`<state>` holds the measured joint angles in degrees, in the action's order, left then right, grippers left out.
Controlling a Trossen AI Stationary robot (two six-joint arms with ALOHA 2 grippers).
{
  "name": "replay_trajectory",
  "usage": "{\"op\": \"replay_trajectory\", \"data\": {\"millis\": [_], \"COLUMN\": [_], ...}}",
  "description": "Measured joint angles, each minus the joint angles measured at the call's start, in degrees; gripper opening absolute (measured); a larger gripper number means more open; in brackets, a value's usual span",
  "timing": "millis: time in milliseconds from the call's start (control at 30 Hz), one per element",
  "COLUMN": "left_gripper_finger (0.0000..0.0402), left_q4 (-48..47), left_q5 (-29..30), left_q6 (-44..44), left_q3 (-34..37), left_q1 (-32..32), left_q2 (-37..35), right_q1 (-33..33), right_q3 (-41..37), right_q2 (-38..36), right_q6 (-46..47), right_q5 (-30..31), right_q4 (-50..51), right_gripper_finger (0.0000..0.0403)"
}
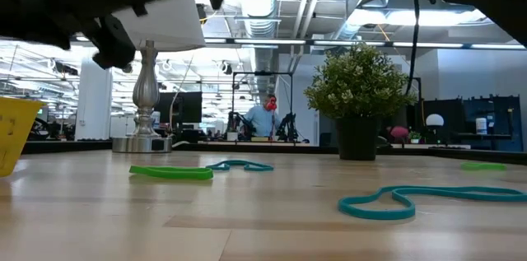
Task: Pick and place items into bin
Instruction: Put the center blue rubberband into the yellow bin, then put the top blue rubberband into the yellow bin
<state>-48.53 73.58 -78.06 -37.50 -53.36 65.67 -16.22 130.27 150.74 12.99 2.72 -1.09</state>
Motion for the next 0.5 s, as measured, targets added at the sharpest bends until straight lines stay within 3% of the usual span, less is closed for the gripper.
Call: {"op": "replay_trajectory", "data": {"millis": [100, 233, 400, 500], "left_gripper_finger": [0.0109, 0.0109, 0.0109, 0.0109], "left_q4": [0.04, 0.32, 5.29, 11.35], "left_q5": [-2.35, -2.7, -0.93, -4.34], "left_q6": [-0.52, -2.36, -2.91, -2.57], "left_q3": [0.0, 0.0, 0.0, 0.0], "left_q1": [0.0, 0.0, 2.01, 4.97], "left_q2": [0.0, 0.0, 0.0, 0.02], "right_q1": [0.59, 1.45, 1.47, 1.37], "right_q3": [4.59, 3.39, 3.53, 3.35], "right_q2": [-0.92, -8.3, -15.66, -18.75], "right_q6": [-0.9, -4.87, -8.64, -11.37], "right_q5": [-7.51, -15.46, -15.85, -14.41], "right_q4": [6.62, 17.77, 38.63, 50.39], "right_gripper_finger": [0.0087, 0.0086, 0.0087, 0.0087]}}
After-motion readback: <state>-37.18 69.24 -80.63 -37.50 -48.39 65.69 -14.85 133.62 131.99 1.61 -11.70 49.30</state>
